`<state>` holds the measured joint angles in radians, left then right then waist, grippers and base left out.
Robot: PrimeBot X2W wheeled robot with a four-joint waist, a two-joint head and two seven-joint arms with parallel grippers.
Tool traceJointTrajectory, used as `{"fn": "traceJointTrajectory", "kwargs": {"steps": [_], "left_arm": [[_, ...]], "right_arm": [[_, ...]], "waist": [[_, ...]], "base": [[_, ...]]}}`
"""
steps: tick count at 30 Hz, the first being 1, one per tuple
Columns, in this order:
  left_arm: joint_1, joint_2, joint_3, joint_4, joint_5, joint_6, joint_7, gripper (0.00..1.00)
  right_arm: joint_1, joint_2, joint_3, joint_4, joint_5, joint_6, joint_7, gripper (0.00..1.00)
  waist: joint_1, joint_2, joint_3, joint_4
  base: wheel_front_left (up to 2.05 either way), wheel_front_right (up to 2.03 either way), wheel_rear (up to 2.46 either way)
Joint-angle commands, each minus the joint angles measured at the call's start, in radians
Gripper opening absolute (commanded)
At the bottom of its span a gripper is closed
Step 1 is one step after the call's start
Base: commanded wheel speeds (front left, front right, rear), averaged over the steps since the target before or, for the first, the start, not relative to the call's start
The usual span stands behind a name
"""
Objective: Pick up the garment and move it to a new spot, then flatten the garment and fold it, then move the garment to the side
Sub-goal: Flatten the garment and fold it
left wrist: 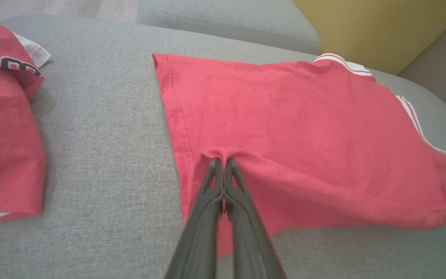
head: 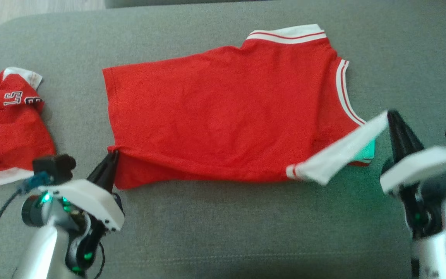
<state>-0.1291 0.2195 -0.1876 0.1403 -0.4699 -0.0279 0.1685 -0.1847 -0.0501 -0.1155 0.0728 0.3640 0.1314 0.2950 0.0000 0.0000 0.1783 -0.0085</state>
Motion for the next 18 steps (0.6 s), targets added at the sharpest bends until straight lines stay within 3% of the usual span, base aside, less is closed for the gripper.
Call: {"fn": "traceJointTrajectory", "kwargs": {"steps": [1, 11, 12, 13, 14, 15, 18], "left_arm": [[-0.066, 0.02, 0.033, -0.01, -0.005, -0.006, 0.002, 0.0], [-0.186, -0.006, 0.013, 0.152, -0.038, -0.044, -0.015, 0.0], [-0.19, -0.009, 0.008, 0.167, -0.04, -0.049, -0.019, 0.24], [-0.193, -0.013, 0.005, 0.18, -0.043, -0.052, -0.027, 0.49], [-0.193, -0.016, 0.003, 0.191, -0.044, -0.054, -0.036, 1.0], [-0.191, -0.019, 0.002, 0.201, -0.045, -0.056, -0.046, 1.0], [-0.18, -0.024, 0.006, 0.211, -0.049, -0.056, -0.072, 1.0]], "right_arm": [[-0.076, -0.024, 0.023, 0.004, 0.004, -0.001, -0.019, 0.0], [-0.31, -0.061, 0.08, 0.359, 0.017, -0.001, -0.106, 0.0], [-0.32, -0.061, 0.089, 0.384, 0.016, -0.001, -0.12, 0.0], [-0.326, -0.06, 0.097, 0.407, 0.018, -0.001, -0.134, 0.24], [-0.329, -0.058, 0.106, 0.428, 0.021, -0.001, -0.146, 0.76], [-0.331, -0.058, 0.117, 0.441, 0.022, -0.001, -0.166, 1.0], [-0.329, -0.058, 0.141, 0.457, 0.025, -0.001, -0.212, 1.0]], "waist": [[0.0, 0.0, 0.014, 0.005], [0.0, 0.0, 0.077, 0.035], [0.0, 0.0, 0.08, 0.036], [0.0, 0.0, 0.083, 0.037], [0.0, 0.0, 0.083, 0.038], [0.0, 0.0, 0.084, 0.037], [0.0, 0.0, 0.08, 0.034]], "base": [[0.0, 0.0, 0.0], [0.0, 0.0, 0.0], [0.0, 0.0, 0.0], [0.0, 0.0, 0.0], [0.0, 0.0, 0.0], [0.0, 0.0, 0.0], [0.0, 0.0, 0.0]]}}
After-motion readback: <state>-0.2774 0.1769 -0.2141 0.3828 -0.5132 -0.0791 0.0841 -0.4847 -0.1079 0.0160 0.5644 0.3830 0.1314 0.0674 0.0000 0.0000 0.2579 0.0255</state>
